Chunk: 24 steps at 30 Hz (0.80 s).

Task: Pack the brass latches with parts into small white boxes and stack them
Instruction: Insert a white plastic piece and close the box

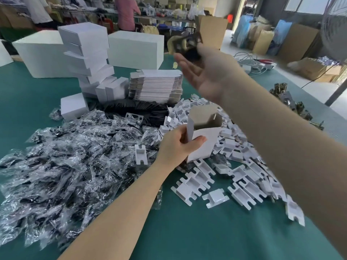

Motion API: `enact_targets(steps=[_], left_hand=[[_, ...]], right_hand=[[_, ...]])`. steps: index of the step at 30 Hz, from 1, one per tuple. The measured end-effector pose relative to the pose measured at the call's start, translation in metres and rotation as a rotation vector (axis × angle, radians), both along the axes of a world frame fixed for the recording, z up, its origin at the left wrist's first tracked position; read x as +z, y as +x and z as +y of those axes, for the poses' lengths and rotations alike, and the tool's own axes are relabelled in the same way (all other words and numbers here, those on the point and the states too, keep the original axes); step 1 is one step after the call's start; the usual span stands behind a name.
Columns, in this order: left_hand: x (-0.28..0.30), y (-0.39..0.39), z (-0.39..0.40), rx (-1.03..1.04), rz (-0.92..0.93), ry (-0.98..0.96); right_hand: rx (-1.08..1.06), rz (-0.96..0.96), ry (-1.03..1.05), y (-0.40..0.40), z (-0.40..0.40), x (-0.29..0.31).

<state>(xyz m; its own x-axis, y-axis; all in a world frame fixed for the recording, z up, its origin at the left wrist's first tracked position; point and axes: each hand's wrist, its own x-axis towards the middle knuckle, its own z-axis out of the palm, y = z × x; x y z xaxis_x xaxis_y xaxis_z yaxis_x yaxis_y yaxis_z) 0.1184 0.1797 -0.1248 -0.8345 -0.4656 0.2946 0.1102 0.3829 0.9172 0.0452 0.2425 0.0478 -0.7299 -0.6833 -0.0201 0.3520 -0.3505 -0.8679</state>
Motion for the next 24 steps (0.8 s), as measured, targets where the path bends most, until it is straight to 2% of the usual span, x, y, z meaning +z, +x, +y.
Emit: enact_targets(steps=[7, 16, 19, 24], left_hand=[[-0.006, -0.003, -0.003, -0.049, 0.047, 0.108], [-0.009, -0.005, -0.003, -0.035, 0.05, 0.152], [-0.009, -0.005, -0.003, -0.048, 0.062, 0.172], [-0.008, -0.004, -0.003, -0.073, 0.093, 0.174]], right_hand=[[-0.125, -0.085, 0.067, -0.031, 0.096, -0.024], [-0.139, 0.081, 0.276, -0.038, 0.116, -0.056], [-0.102, 0.303, 0.296, -0.036, 0.116, -0.054], [0.042, 0.99, 0.433, -0.022, 0.102, -0.039]])
